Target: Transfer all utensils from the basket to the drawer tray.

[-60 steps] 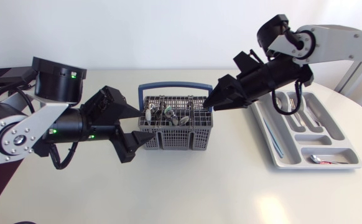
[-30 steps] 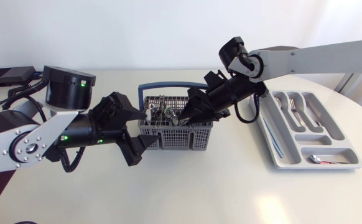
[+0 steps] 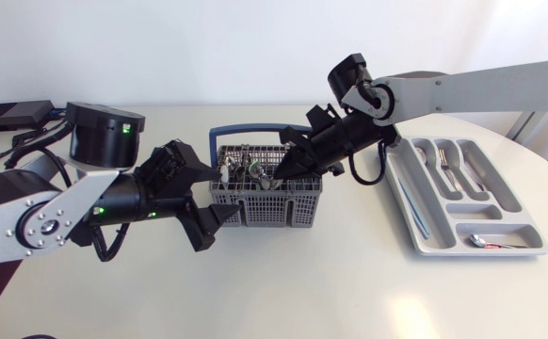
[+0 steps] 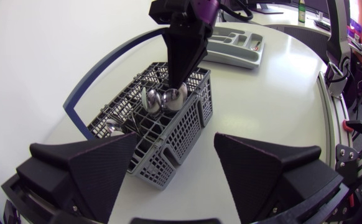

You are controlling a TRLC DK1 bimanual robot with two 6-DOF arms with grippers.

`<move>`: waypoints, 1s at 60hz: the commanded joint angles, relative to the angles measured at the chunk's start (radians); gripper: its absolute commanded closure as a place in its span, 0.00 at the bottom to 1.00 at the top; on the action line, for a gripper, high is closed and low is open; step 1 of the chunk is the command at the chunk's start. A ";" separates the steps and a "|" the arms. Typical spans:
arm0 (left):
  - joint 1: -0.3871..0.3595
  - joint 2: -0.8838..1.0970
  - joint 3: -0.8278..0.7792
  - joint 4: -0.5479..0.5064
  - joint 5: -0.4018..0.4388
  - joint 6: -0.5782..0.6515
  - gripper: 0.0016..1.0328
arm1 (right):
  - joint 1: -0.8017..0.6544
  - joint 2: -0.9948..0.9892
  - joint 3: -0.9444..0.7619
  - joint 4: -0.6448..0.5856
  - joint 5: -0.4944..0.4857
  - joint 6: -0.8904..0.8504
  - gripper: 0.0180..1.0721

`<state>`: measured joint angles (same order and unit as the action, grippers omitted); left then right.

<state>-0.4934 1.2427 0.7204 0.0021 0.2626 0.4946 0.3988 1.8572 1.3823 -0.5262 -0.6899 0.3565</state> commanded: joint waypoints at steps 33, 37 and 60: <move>-0.028 0.023 -0.027 0.012 -0.020 0.009 0.16 | -0.029 -0.052 0.052 -0.058 -0.094 0.016 0.95; -0.028 0.023 -0.027 0.012 -0.022 0.009 0.16 | -0.038 -0.052 0.054 -0.060 -0.103 0.016 0.95; -0.030 0.018 -0.033 0.007 -0.025 0.013 0.16 | -0.069 -0.118 0.156 -0.285 -0.191 -0.074 0.95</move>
<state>-0.5140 1.2449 0.7177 0.0021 0.2443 0.4950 0.3382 1.7866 1.5028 -0.7712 -0.8566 0.3099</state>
